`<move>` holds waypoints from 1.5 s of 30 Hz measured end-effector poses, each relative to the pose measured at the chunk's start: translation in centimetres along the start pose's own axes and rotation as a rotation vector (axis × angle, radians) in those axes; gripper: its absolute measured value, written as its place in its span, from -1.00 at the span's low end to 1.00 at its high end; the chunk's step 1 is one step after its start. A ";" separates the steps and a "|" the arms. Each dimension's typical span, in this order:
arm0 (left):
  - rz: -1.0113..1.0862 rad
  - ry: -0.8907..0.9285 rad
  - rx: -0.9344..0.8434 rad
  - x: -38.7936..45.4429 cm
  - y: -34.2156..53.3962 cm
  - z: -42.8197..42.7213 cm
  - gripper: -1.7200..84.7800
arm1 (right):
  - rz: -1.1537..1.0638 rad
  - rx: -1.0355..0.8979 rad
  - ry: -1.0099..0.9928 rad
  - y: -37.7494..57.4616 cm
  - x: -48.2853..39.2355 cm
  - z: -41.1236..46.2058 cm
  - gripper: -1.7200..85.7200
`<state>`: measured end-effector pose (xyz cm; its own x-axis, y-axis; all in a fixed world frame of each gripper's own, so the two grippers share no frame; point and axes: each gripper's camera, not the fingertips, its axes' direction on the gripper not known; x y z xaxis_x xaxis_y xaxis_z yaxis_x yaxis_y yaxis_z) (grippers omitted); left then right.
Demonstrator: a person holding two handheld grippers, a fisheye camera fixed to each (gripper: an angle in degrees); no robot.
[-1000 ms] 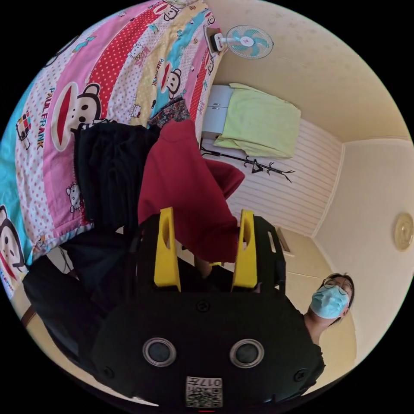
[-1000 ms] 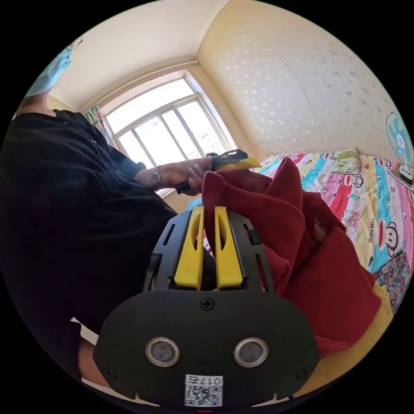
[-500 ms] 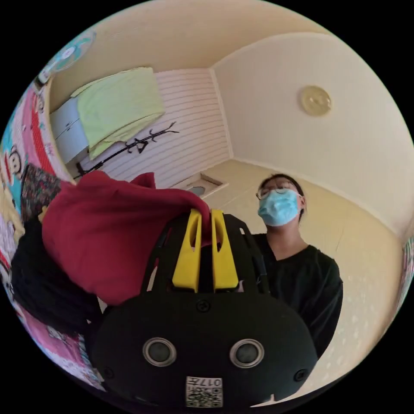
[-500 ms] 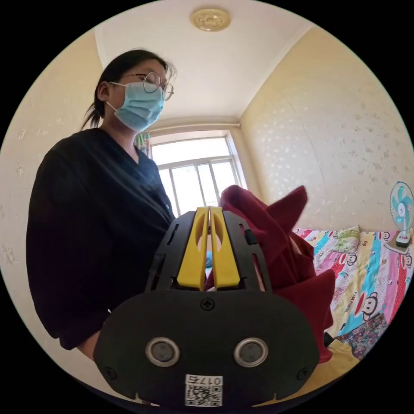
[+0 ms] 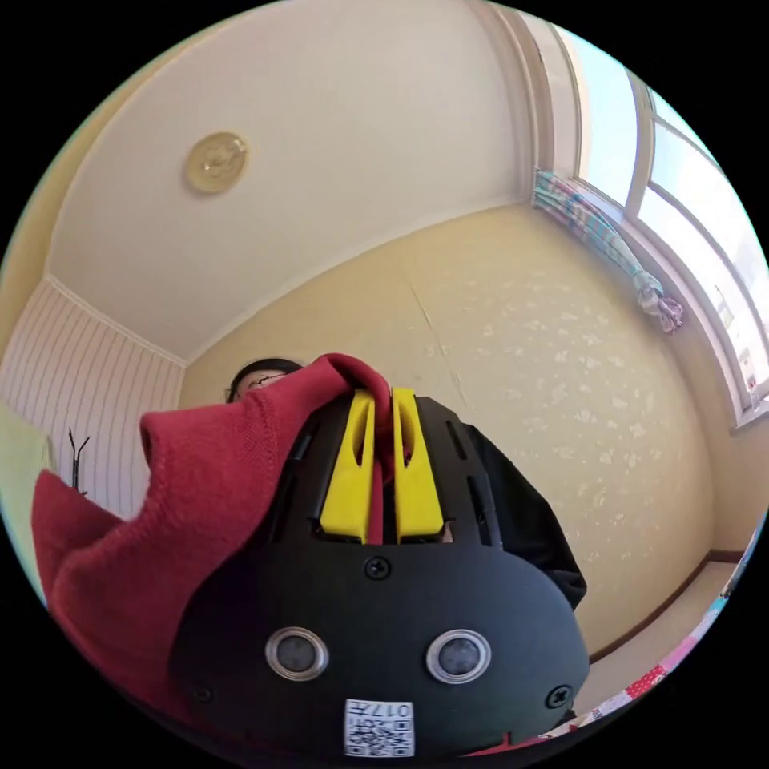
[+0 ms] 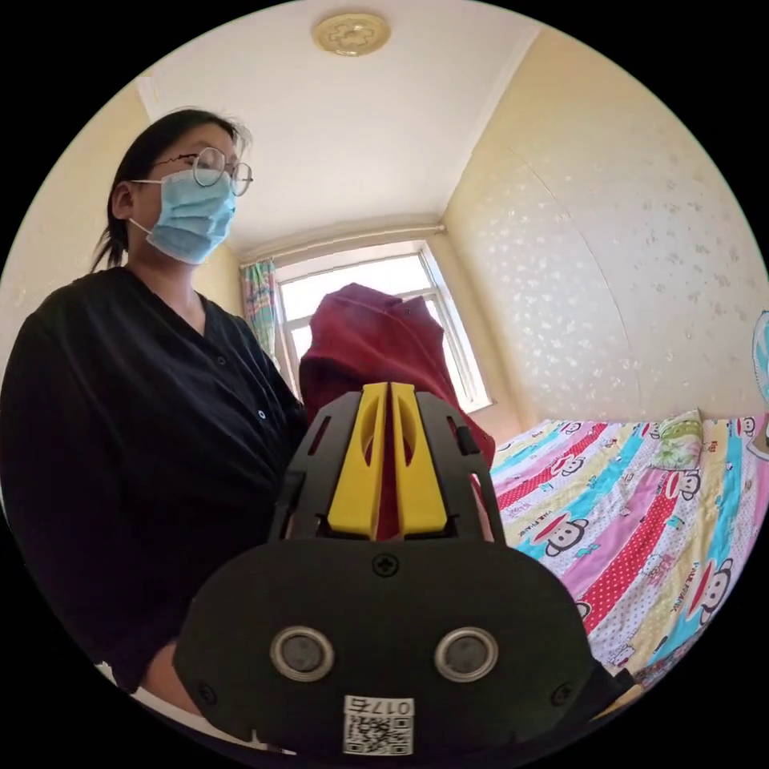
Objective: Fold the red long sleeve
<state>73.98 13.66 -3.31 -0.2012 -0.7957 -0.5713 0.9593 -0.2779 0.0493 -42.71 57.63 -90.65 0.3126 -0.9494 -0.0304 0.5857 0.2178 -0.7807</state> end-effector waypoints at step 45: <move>-0.413 -1.842 0.102 19.7 -19.9 1.1 -0.87 | -0.165 0.228 0.734 -17.2 -18.9 29.8 -0.86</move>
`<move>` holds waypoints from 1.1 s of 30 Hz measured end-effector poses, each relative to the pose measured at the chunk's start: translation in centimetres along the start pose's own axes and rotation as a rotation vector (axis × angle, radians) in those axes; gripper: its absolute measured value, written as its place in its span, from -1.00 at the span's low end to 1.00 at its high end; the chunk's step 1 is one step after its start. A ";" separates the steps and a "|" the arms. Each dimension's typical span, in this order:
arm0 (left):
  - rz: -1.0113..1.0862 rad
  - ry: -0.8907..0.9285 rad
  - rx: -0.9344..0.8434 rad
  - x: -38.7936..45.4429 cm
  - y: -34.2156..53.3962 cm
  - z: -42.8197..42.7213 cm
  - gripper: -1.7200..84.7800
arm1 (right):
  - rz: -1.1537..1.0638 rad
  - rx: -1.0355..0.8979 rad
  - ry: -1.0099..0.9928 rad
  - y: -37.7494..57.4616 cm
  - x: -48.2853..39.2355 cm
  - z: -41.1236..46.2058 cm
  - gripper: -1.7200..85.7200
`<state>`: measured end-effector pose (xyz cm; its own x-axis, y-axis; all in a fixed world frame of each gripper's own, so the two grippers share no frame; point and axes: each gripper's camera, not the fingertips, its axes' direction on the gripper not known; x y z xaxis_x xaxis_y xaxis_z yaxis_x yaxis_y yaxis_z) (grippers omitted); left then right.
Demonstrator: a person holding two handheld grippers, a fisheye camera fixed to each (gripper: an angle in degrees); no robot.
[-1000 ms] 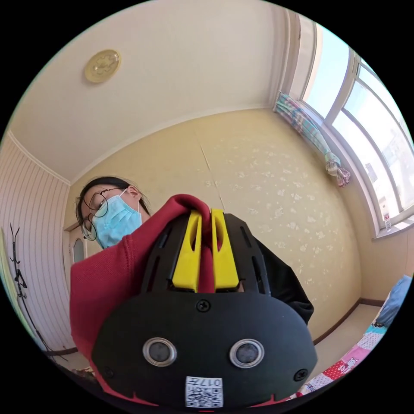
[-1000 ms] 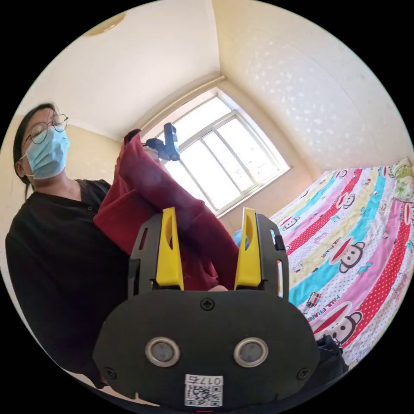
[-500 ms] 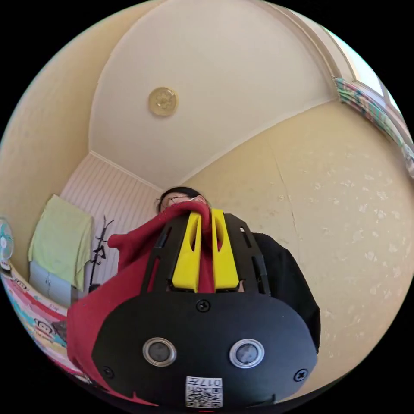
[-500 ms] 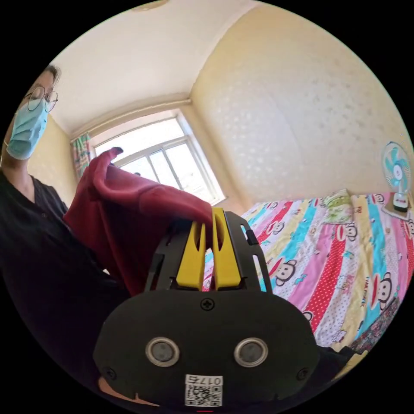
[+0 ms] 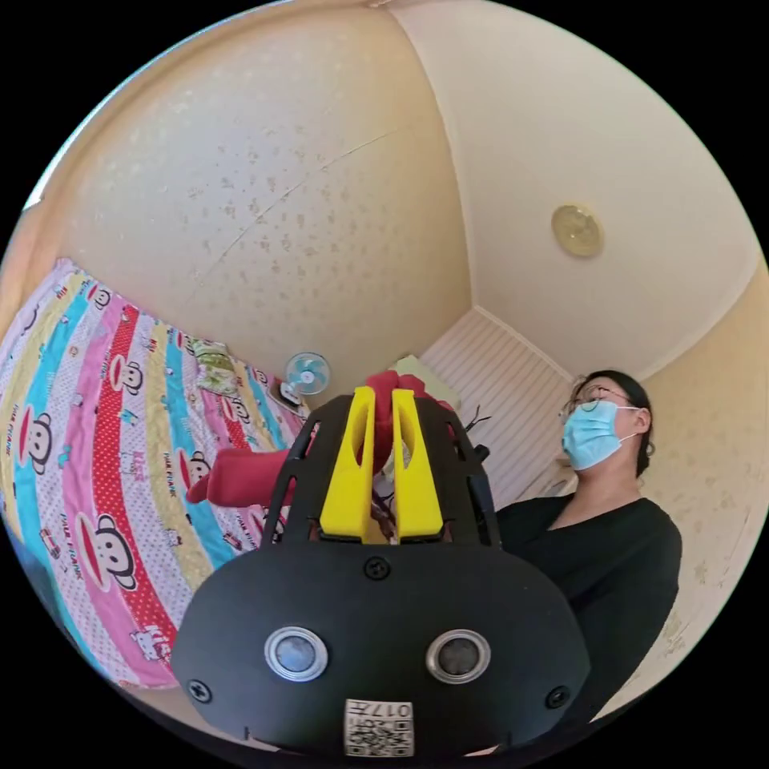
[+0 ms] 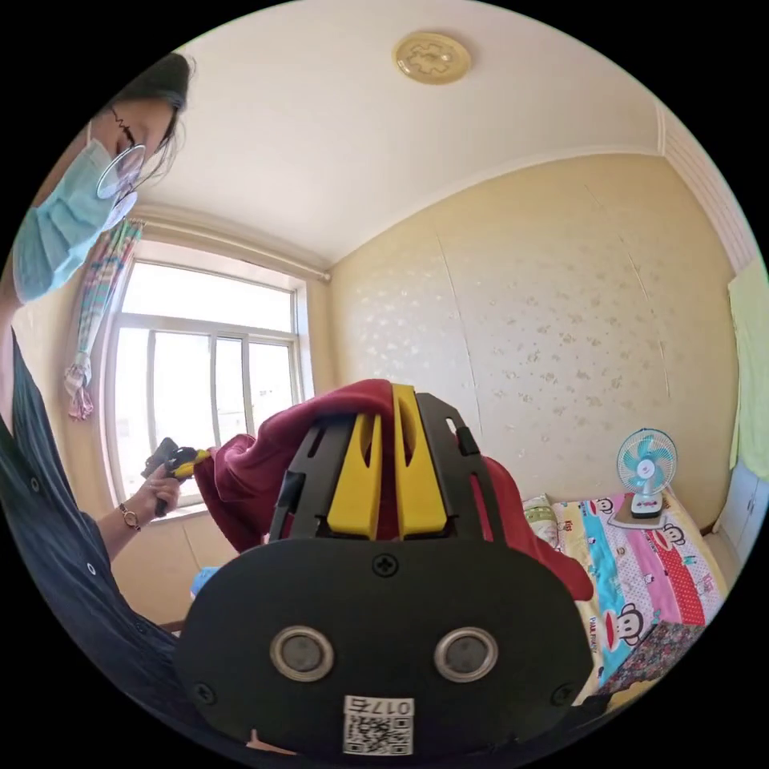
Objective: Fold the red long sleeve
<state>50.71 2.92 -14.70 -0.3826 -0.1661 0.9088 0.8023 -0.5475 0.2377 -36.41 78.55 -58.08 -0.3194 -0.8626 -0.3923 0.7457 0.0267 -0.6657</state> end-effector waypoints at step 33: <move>-0.926 -0.634 -0.520 -38.7 3.4 2.3 -0.68 | 0.335 -1.583 0.322 26.8 4.0 43.6 -0.80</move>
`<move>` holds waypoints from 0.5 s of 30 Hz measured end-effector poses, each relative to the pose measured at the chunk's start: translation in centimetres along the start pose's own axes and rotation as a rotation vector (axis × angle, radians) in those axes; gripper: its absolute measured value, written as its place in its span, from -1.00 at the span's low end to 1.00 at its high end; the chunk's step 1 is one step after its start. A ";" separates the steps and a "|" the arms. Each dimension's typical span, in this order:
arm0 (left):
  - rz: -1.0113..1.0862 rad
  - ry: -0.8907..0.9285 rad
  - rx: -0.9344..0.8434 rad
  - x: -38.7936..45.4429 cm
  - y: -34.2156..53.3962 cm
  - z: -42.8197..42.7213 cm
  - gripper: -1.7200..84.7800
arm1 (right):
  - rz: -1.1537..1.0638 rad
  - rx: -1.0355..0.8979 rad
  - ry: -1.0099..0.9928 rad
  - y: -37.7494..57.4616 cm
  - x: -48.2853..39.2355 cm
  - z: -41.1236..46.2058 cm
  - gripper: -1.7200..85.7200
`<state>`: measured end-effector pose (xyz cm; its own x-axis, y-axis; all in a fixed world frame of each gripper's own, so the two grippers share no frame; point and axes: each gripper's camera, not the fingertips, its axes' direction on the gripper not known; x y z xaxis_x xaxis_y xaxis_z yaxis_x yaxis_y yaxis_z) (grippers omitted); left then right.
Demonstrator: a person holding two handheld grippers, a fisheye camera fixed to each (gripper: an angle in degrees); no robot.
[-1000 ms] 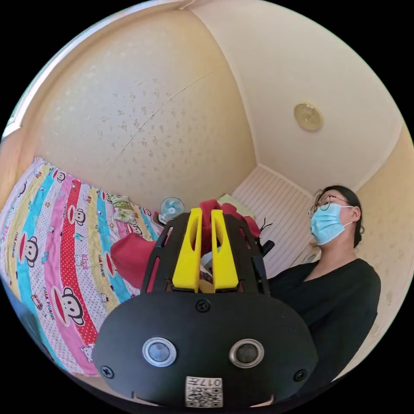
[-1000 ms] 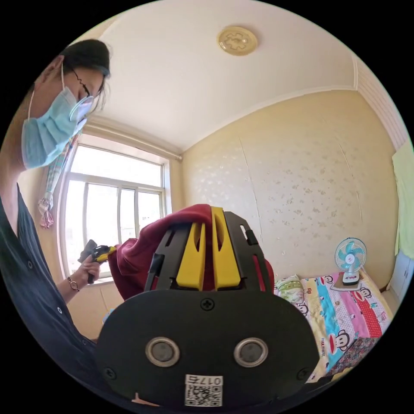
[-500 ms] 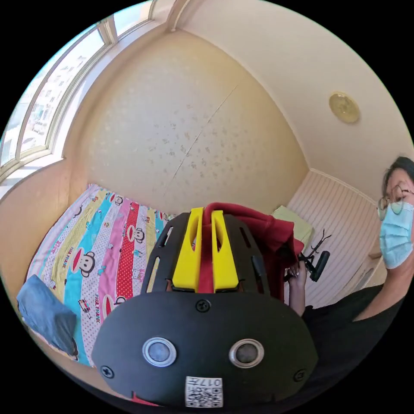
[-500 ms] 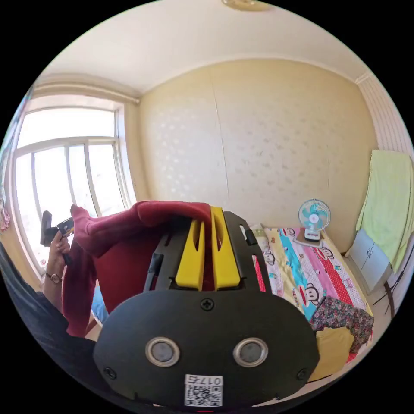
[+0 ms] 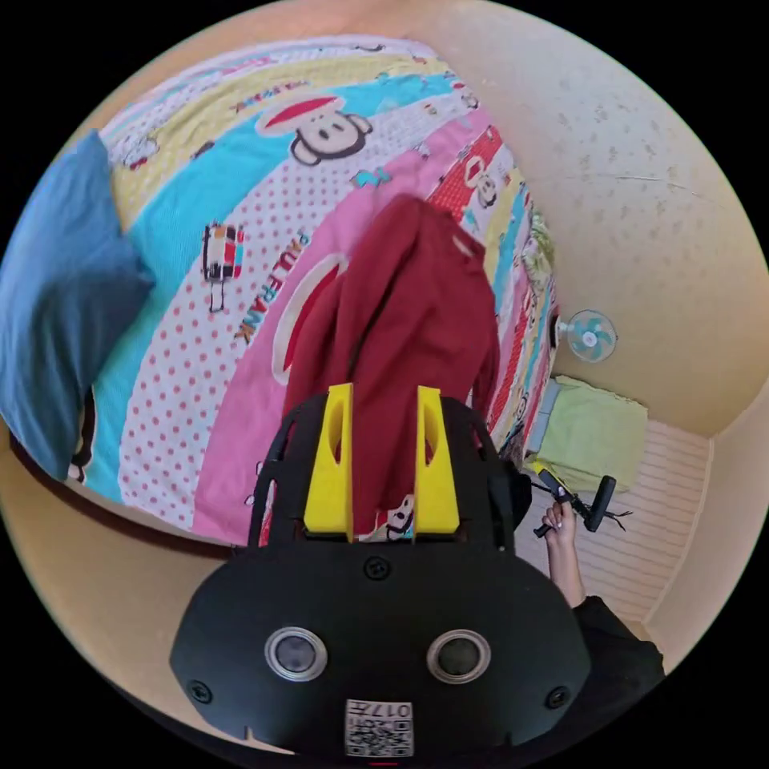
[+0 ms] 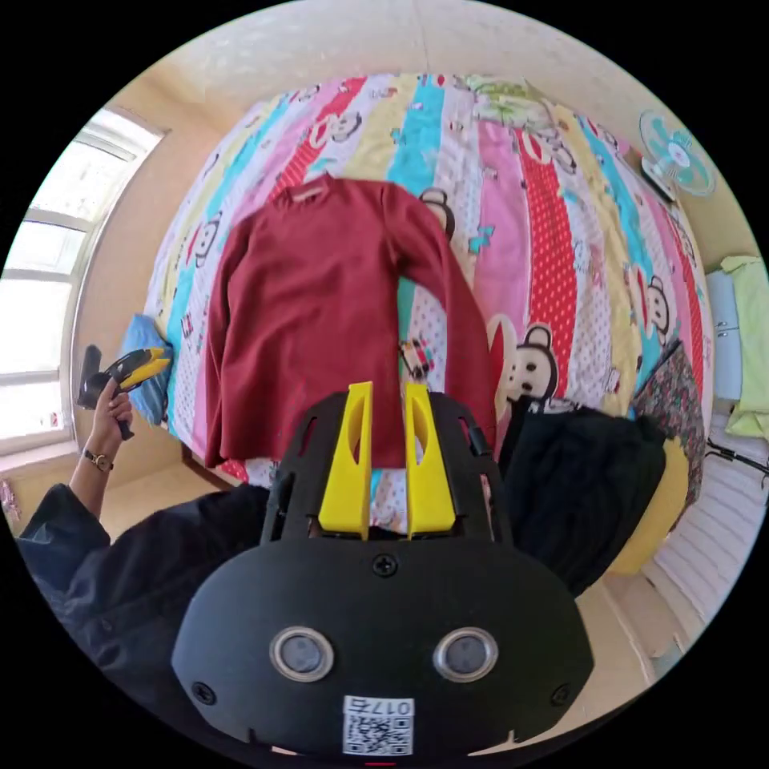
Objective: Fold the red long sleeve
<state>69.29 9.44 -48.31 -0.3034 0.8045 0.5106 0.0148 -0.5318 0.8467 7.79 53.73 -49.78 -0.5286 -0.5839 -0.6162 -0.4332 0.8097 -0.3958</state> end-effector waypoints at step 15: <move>0.129 -0.452 0.025 -2.0 3.8 -8.8 -0.88 | 0.373 -0.408 -0.179 4.3 3.5 4.0 -0.82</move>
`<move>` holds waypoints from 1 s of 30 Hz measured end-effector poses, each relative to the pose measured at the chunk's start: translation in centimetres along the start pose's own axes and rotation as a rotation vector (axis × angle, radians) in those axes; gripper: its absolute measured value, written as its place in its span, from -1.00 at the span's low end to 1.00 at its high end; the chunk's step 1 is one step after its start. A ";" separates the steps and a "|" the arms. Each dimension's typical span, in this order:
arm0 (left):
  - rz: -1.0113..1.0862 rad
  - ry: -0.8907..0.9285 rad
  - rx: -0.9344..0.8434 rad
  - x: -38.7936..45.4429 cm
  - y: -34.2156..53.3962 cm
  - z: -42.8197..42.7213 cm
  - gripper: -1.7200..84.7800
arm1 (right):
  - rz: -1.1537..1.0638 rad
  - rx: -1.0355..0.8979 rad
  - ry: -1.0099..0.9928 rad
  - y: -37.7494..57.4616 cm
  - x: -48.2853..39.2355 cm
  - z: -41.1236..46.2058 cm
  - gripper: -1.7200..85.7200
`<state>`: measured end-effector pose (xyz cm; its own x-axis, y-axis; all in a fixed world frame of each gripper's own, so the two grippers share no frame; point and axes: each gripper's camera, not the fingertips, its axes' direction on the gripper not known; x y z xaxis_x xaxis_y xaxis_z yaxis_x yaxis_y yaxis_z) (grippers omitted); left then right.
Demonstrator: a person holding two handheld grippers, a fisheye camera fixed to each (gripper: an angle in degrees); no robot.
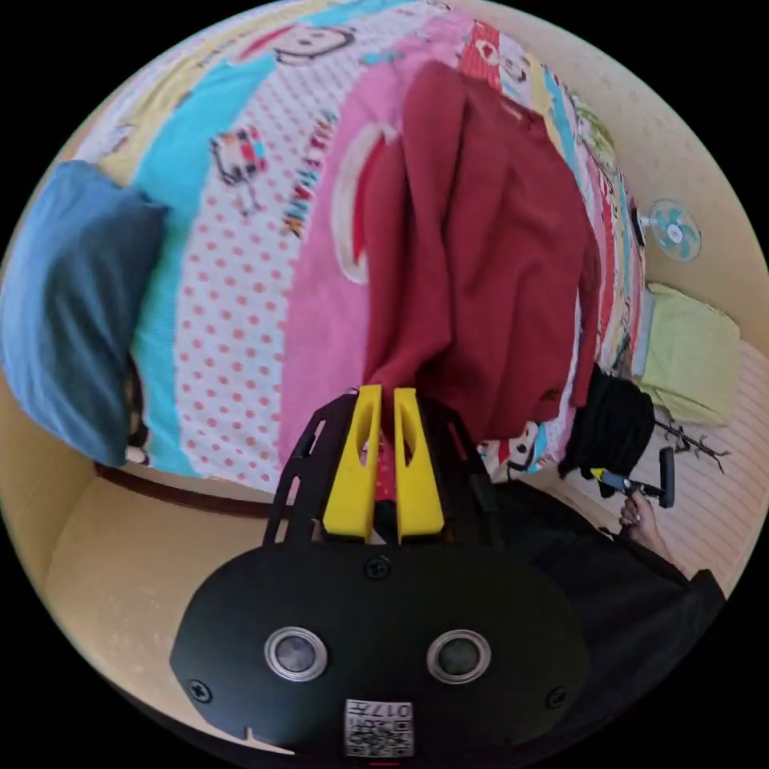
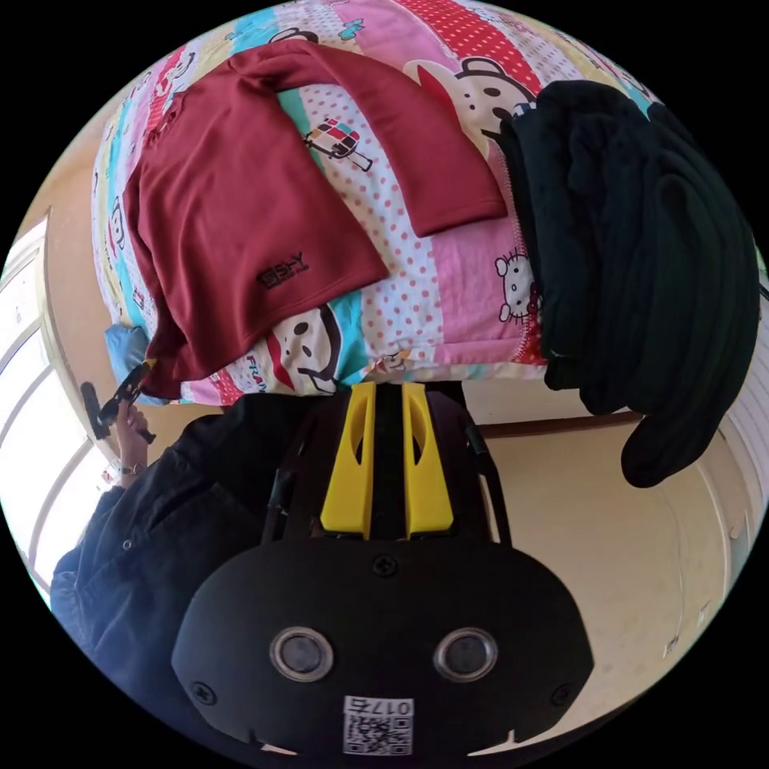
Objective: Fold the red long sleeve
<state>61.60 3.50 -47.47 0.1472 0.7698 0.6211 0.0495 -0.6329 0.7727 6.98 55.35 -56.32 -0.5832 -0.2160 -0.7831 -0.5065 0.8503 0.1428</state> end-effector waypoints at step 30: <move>0.156 0.119 -0.319 0.0 13.1 6.0 -0.87 | -0.232 -0.093 0.153 -15.9 -7.9 0.4 -0.85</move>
<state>68.16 -5.32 -38.13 0.0124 0.6824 0.7309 -0.2775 -0.6999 0.6581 19.93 43.74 -52.64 -0.5303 -0.4756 -0.7018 -0.6894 0.7238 0.0305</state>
